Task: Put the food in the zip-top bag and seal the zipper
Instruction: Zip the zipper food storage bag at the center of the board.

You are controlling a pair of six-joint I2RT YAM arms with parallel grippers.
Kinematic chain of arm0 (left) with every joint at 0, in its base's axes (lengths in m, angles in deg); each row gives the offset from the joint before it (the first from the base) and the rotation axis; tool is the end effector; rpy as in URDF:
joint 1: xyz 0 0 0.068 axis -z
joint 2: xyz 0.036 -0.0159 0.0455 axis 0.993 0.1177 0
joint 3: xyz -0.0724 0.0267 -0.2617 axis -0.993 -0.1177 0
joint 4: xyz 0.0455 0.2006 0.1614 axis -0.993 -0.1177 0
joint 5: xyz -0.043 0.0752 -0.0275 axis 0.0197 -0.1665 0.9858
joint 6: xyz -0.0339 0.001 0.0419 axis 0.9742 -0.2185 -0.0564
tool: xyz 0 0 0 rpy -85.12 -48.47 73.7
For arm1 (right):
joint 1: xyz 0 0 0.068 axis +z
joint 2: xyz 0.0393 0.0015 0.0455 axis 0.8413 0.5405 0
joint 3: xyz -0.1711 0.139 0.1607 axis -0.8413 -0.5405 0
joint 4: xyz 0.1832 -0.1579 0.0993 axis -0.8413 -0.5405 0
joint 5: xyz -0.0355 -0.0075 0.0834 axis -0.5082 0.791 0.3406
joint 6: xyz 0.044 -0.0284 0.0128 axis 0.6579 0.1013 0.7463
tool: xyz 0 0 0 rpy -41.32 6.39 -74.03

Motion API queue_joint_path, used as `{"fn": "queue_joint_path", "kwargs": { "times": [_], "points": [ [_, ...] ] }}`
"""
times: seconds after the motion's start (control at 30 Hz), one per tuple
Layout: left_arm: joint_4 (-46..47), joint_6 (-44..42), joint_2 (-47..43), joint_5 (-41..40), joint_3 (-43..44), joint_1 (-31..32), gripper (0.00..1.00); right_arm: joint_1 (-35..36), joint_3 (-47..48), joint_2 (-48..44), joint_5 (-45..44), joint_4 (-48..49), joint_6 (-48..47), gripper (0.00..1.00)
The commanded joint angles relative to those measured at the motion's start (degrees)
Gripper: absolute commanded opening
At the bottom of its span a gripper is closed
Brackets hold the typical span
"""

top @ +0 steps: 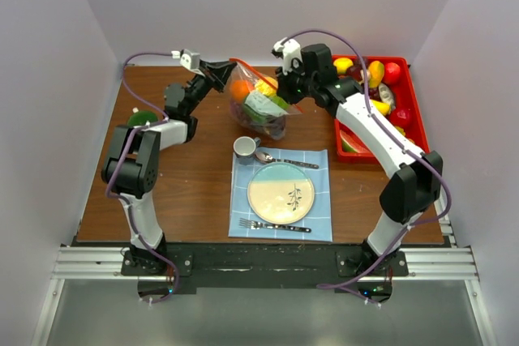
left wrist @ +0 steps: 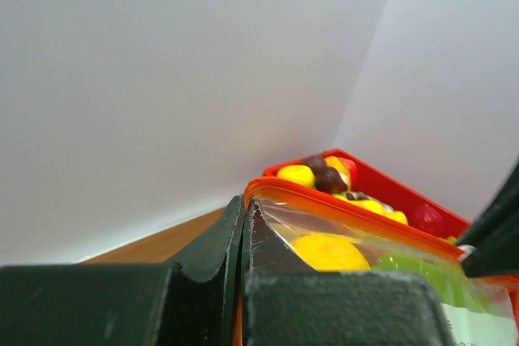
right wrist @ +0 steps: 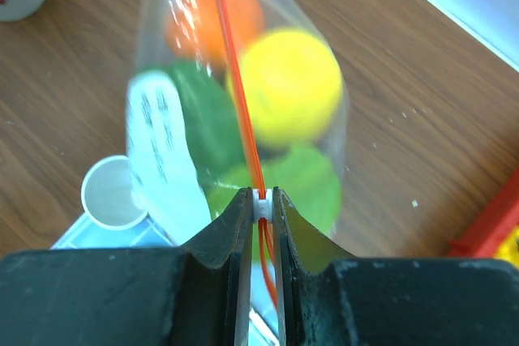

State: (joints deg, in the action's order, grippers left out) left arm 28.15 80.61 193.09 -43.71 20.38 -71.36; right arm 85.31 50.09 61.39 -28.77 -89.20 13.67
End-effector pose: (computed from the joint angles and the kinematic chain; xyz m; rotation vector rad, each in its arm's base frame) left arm 0.4091 -0.1024 0.2710 0.2444 1.1944 -0.9031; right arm 0.3522 0.1935 0.3710 -0.7326 1.9863 0.3741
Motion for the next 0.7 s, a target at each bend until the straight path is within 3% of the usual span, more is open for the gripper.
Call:
{"fn": "queue_joint_path", "kwargs": {
  "times": [0.0, 0.33, 0.67],
  "points": [
    [2.30, -4.95, -3.40, -14.41, 0.77, -3.09, 0.00, -2.89, -2.61, -5.46, -5.43, -3.90, 1.33, 0.02],
    [0.37, -5.04, -2.79, -18.80, 1.12, -3.27, 0.00, -5.71, -6.04, -8.45, -6.23, -3.99, 1.95, 0.02],
    [-1.11, -3.02, -1.65, -17.67, 2.08, -3.27, 0.00, -6.32, -4.22, -6.44, -5.26, -2.93, 4.41, 0.01]
  ]
}}
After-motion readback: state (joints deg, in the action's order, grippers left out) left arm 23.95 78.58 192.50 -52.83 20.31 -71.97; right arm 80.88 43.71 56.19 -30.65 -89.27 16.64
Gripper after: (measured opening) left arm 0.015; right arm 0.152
